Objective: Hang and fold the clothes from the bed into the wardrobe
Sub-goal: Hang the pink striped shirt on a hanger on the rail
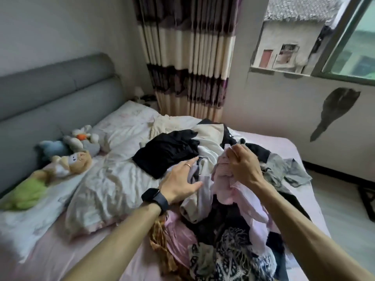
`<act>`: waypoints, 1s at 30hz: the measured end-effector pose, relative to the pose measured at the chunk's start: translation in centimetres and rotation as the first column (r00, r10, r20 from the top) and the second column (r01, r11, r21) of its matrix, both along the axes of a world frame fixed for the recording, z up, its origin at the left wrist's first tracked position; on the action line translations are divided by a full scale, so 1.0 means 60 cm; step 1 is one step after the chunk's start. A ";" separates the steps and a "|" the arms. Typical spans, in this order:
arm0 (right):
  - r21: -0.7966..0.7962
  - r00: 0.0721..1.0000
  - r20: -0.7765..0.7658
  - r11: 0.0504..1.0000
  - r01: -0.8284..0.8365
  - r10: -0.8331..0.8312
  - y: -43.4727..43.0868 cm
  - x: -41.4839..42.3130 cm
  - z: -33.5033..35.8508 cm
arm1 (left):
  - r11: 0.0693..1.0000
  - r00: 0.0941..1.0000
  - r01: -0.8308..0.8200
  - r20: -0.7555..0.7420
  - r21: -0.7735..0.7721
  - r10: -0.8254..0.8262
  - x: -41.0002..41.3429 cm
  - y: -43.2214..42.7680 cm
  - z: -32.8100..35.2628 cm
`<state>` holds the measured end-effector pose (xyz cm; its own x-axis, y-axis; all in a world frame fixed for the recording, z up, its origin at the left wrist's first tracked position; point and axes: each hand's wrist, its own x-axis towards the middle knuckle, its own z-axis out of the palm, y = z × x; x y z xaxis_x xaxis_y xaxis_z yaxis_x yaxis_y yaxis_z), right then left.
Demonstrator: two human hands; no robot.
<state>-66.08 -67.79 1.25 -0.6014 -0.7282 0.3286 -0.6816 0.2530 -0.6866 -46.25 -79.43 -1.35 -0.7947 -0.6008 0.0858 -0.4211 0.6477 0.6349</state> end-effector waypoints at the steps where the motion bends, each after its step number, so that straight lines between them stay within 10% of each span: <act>1: -0.044 0.999 0.006 0.998 -0.035 0.035 -0.007 -0.002 0.030 | 1.000 1.000 0.018 -0.014 -0.008 -0.018 -0.012 0.003 0.022; 15: -0.592 0.807 0.325 0.771 -0.233 0.493 -0.008 -0.092 0.326 | 0.970 0.851 0.052 -0.518 0.237 0.081 -0.164 0.025 0.257; 26: -0.834 0.523 0.378 0.527 -0.166 0.763 -0.122 0.020 0.586 | 0.883 0.516 -0.463 -0.786 0.078 0.340 -0.070 0.009 0.558; 30: -0.851 0.310 0.435 0.498 -0.166 0.845 -0.163 0.103 0.615 | 0.942 0.701 -0.335 -0.671 -0.012 0.241 0.055 0.034 0.561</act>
<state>-59.92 -77.55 38.15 -0.3735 -0.8083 0.4552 0.3891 -0.5819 -0.7141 -42.95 -77.42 32.32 -0.3020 -0.7373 0.6043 -0.1129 0.6571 0.7453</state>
